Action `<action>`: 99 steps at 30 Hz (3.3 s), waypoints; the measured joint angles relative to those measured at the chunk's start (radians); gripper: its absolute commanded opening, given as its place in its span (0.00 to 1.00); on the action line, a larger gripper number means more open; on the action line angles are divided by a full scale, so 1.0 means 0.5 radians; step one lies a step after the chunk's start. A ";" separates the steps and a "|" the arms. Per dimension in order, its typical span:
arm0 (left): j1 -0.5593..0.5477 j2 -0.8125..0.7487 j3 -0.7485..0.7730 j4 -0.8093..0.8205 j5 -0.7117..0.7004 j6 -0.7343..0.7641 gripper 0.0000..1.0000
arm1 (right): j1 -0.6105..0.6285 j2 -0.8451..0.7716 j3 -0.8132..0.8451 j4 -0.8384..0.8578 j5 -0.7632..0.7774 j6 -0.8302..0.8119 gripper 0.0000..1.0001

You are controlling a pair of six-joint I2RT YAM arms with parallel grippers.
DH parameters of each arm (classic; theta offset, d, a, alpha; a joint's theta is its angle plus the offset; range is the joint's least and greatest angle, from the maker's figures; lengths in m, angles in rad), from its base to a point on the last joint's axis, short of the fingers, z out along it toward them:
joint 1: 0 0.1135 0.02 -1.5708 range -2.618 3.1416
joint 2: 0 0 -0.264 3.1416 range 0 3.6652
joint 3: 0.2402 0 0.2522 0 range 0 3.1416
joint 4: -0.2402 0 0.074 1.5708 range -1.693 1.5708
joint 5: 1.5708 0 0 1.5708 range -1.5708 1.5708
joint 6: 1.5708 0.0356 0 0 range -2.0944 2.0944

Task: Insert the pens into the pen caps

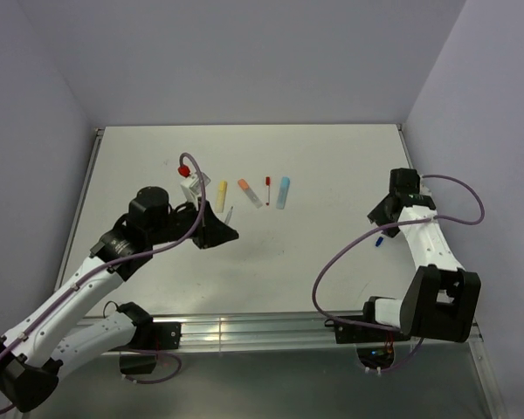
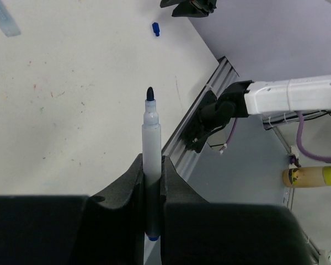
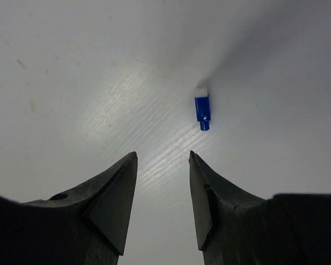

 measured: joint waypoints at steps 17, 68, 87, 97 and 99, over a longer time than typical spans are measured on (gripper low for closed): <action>0.000 -0.199 -0.224 -0.040 -0.024 0.042 0.00 | -0.146 0.439 -0.021 0.063 0.138 -0.005 0.48; 0.025 -0.130 -0.224 0.039 0.027 0.062 0.00 | -0.092 0.585 0.080 0.180 -0.003 -0.024 0.00; 0.061 0.703 0.180 1.023 0.258 -0.472 0.00 | 0.855 0.189 0.821 0.531 -0.691 0.133 0.00; -0.019 0.951 0.156 1.337 0.237 -0.563 0.00 | 0.880 -0.069 0.511 0.932 -0.978 0.295 0.00; -0.031 0.954 0.142 1.389 0.221 -0.565 0.00 | 0.890 -0.091 0.488 1.018 -1.011 0.325 0.00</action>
